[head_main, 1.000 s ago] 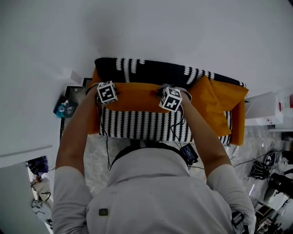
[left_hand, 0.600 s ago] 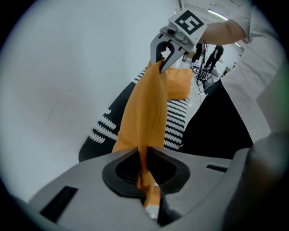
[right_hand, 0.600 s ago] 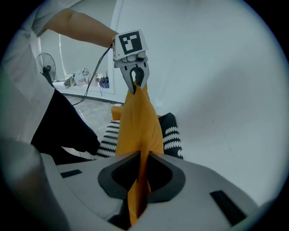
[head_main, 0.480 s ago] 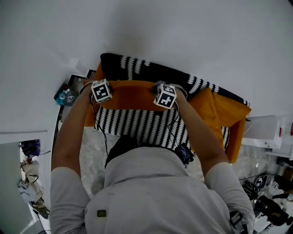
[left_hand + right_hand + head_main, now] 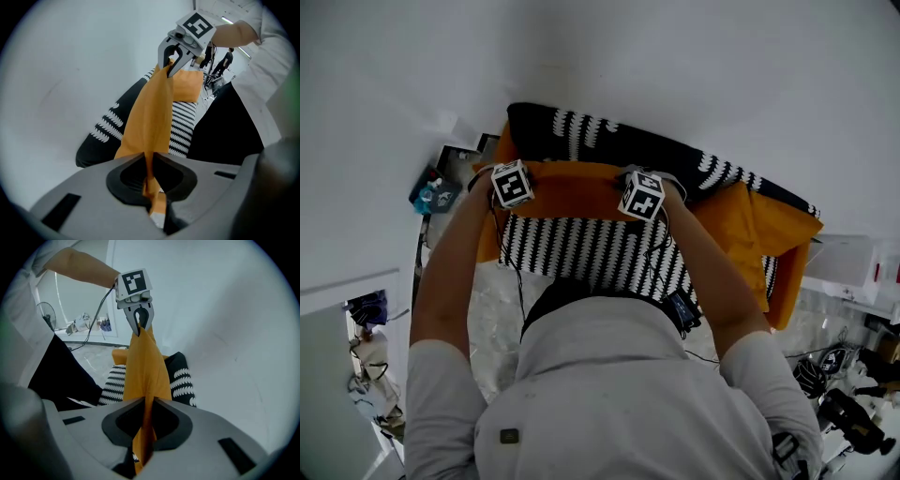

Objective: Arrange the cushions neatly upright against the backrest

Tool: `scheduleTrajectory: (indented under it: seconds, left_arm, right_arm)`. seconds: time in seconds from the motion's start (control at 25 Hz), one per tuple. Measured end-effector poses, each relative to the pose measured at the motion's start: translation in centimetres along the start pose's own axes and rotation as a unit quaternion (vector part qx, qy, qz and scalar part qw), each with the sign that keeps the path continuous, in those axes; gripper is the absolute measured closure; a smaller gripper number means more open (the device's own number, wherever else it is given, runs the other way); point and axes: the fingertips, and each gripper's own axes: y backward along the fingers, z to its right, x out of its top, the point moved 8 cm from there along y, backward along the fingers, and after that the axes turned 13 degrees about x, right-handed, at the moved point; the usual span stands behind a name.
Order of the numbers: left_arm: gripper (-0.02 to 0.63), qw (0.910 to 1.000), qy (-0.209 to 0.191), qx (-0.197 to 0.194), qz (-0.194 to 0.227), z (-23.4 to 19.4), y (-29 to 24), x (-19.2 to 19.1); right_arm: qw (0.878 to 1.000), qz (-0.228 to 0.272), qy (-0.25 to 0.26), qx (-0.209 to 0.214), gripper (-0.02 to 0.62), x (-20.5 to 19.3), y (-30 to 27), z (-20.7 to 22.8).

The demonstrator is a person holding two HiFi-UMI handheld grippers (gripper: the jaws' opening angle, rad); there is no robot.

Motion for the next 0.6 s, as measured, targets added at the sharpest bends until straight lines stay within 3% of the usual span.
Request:
scheduleTrajectory:
  seconds: [0.44, 0.6]
  left_arm:
    - [0.566, 0.9986, -0.028, -0.046, 0.001, -7.7, -7.0, -1.3]
    - [0.566, 0.9977, -0.048, -0.042, 0.021, -11.0, -9.4, -0.3]
  right_arm:
    - [0.998, -0.019, -0.066, 0.004, 0.541, 0.4, -6.1, 6.9]
    - [0.996, -0.035, -0.083, -0.002, 0.541, -0.1, -8.2, 10.0]
